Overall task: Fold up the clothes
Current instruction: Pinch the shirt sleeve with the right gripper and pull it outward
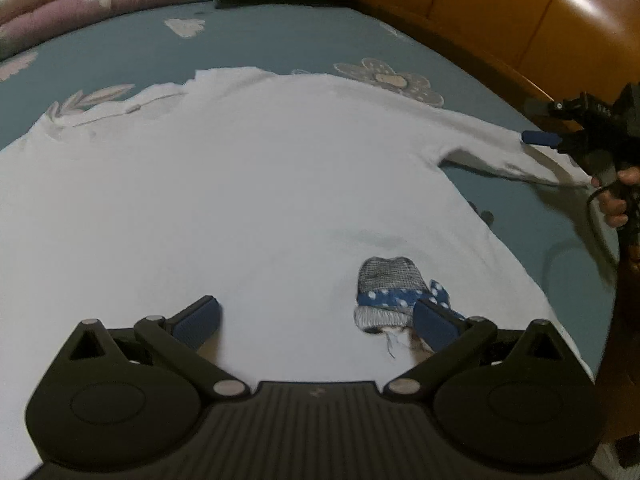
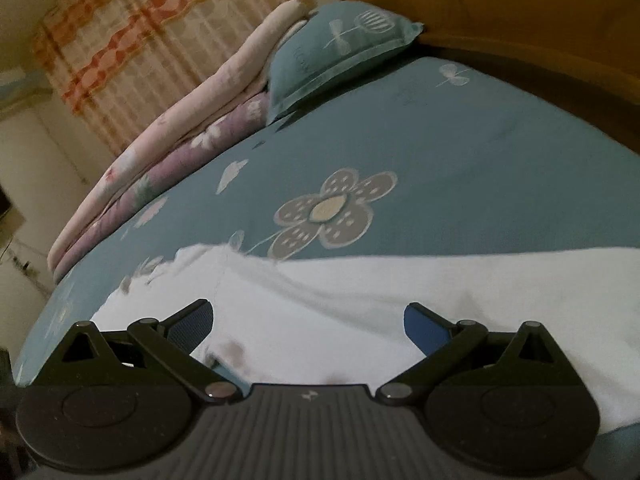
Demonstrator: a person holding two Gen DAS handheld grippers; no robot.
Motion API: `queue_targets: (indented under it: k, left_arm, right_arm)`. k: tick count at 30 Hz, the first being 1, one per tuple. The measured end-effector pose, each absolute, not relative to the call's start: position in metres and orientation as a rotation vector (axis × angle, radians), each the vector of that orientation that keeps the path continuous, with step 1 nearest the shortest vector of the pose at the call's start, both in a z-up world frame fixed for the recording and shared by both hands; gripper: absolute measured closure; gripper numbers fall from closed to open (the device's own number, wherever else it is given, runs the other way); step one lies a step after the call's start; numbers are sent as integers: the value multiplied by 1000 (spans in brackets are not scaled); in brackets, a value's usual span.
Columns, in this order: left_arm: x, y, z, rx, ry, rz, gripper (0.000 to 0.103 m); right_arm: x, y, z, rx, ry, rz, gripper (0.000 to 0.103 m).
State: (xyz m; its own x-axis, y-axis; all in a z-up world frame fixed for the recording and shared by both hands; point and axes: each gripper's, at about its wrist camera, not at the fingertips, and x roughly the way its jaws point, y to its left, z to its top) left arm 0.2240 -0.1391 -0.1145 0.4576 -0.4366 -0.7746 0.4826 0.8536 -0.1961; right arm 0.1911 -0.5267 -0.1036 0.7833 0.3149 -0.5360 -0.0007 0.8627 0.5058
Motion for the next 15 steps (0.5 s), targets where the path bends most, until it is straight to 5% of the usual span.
queue_targets:
  k: [6, 11, 13, 15]
  left_arm:
    - [223, -134, -114, 36, 931, -588, 1]
    - [223, -134, -115, 42, 924, -594, 1]
    - [223, -132, -116, 35, 921, -601, 1]
    - [224, -131, -116, 28, 917, -607, 1]
  right_arm:
    - [207, -518, -102, 582, 628, 281, 0]
    - [248, -491, -95, 324, 661, 200, 0]
    - [269, -484, -94, 177, 690, 151, 9]
    - [286, -485, -96, 89, 746, 145, 34]
